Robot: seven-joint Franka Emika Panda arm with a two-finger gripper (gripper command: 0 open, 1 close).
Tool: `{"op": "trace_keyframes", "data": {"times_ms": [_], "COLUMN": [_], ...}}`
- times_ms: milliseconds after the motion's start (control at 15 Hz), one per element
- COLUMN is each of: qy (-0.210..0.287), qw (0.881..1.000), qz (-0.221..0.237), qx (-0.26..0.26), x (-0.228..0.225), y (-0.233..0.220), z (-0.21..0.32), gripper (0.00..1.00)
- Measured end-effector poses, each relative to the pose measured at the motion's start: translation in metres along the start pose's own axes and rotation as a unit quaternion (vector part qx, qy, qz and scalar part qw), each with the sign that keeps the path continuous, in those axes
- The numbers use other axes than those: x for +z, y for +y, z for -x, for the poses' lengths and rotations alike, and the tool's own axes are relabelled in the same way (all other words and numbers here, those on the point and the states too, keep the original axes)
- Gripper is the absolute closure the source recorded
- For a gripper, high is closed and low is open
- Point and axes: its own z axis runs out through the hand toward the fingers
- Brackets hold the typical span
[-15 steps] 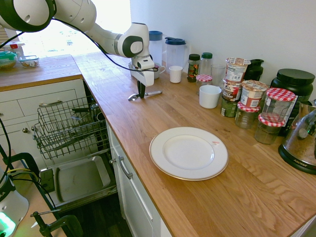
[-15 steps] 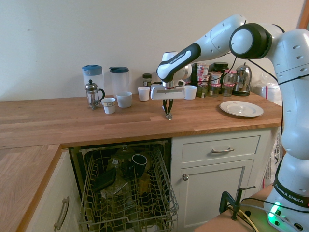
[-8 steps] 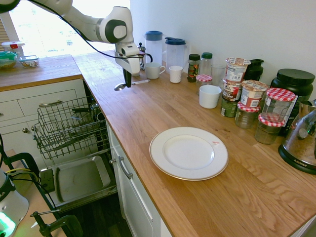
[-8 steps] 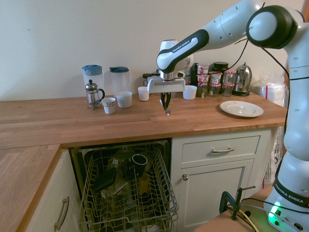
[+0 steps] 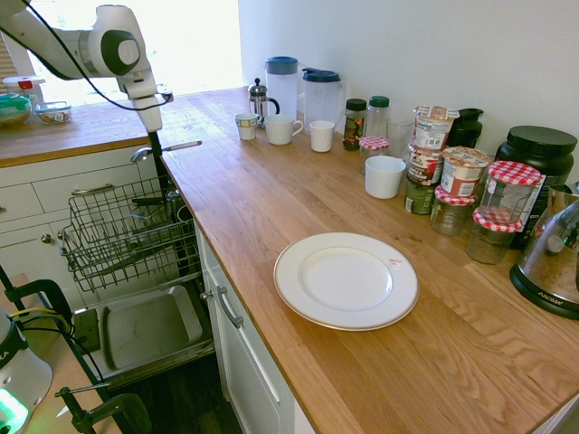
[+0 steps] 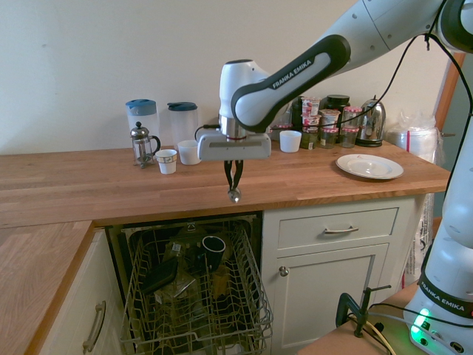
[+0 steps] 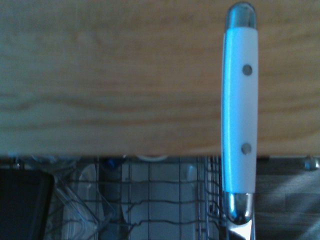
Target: Put the spoon in the dishwasher
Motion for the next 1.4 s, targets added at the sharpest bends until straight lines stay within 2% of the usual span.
{"op": "trace_keyframes", "data": {"times_ms": [200, 467, 733, 1067, 1400], "qy": [0.008, 0.021, 0.039, 0.039, 0.017], "qw": [1.000, 1.000, 0.999, 0.998, 0.999], "qz": [-0.004, -0.007, -0.001, 0.014, 0.033], "qx": [-0.006, -0.018, -0.032, -0.038, -0.031], "x": [0.023, 0.023, 0.045, 0.128, 0.222], "y": [0.034, 0.043, 0.077, 0.100, 0.091], "z": [0.047, 0.072, 0.115, 0.149, 0.160], "gripper": [1.00, 1.00, 1.00, 1.00, 1.00]}}
